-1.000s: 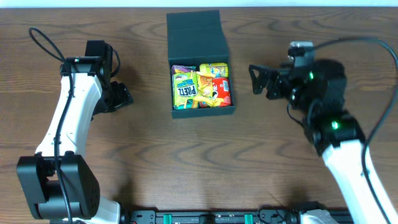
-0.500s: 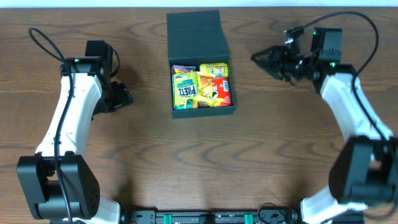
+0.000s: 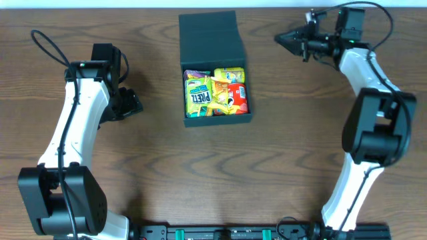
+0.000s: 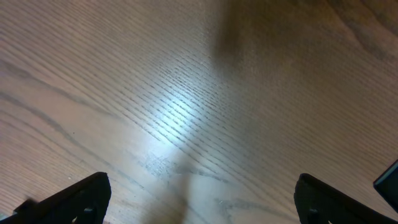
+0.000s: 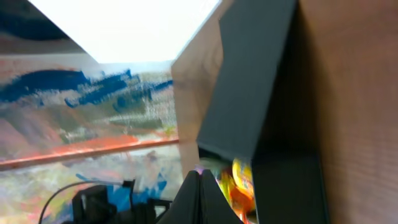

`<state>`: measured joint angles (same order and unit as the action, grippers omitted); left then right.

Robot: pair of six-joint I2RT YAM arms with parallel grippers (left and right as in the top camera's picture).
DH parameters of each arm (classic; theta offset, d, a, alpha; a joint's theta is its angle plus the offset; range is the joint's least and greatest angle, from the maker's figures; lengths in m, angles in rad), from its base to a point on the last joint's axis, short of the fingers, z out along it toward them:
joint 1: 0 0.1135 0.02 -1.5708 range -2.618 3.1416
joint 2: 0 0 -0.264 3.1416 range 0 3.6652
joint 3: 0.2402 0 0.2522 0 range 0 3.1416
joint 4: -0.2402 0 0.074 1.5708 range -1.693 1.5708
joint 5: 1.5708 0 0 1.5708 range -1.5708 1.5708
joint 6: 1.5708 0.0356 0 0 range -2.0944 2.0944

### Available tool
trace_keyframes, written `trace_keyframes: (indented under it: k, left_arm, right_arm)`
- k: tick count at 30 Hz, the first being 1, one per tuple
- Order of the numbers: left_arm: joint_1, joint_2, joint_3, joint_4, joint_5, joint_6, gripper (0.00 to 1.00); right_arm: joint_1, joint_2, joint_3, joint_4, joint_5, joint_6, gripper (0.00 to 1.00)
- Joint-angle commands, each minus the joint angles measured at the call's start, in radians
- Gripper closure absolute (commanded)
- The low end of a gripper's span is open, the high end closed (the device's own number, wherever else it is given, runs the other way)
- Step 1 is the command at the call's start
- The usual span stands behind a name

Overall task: Pack container
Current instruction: 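Move the right gripper to the box's back right edge by the lid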

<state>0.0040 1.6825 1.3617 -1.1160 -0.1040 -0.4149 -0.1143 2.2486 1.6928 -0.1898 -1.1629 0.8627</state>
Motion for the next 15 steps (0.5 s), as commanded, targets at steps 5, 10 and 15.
trace_keyframes:
  k: [5,10,15]
  left_arm:
    - [0.003,0.004,-0.004,-0.002,0.0,-0.004,0.05]
    - [0.003,0.005,-0.004,-0.002,0.0,-0.004,0.05]
    - [0.003,0.005,-0.004,-0.002,0.0,-0.004,0.05]
  right_arm:
    - [0.048,0.09,0.031,0.163,-0.013,0.268,0.98]
    - [0.073,0.141,0.031,0.161,0.033,0.293,0.99]
    - [0.092,0.193,0.031,0.144,0.053,0.308,0.98]
